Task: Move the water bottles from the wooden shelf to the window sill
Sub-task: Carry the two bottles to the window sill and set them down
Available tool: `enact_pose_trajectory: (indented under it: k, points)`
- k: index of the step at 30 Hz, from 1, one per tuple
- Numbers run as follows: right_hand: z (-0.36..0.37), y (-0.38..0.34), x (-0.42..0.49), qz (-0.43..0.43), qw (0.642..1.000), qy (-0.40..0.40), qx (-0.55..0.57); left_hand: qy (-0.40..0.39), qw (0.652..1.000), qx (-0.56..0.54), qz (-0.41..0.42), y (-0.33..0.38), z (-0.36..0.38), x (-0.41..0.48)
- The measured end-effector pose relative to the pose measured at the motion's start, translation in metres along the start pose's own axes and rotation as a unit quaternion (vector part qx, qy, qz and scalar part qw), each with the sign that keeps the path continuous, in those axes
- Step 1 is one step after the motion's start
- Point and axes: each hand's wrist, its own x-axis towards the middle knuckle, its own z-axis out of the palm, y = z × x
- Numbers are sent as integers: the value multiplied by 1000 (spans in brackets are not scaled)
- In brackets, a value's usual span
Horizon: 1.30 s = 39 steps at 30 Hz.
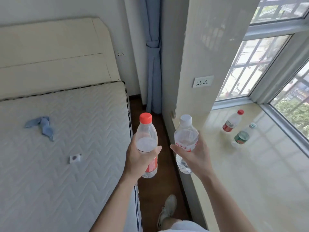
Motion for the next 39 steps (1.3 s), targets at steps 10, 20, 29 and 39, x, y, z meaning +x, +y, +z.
enact_pose_trajectory:
  k: [10,20,29,39]
  points:
    - [-21,2,159,19,999,42,17,-94,995,-2,38,46,78,167]
    - [-87,39,196,124,969,212,23,-287,956,21,60,71,186,247]
    - [-133,66,160,210,865,453,57,-496,865,40,62,75,300,257]
    - [-147,93,76,266,717,637,95,-663,743,80,43,60,374,192]
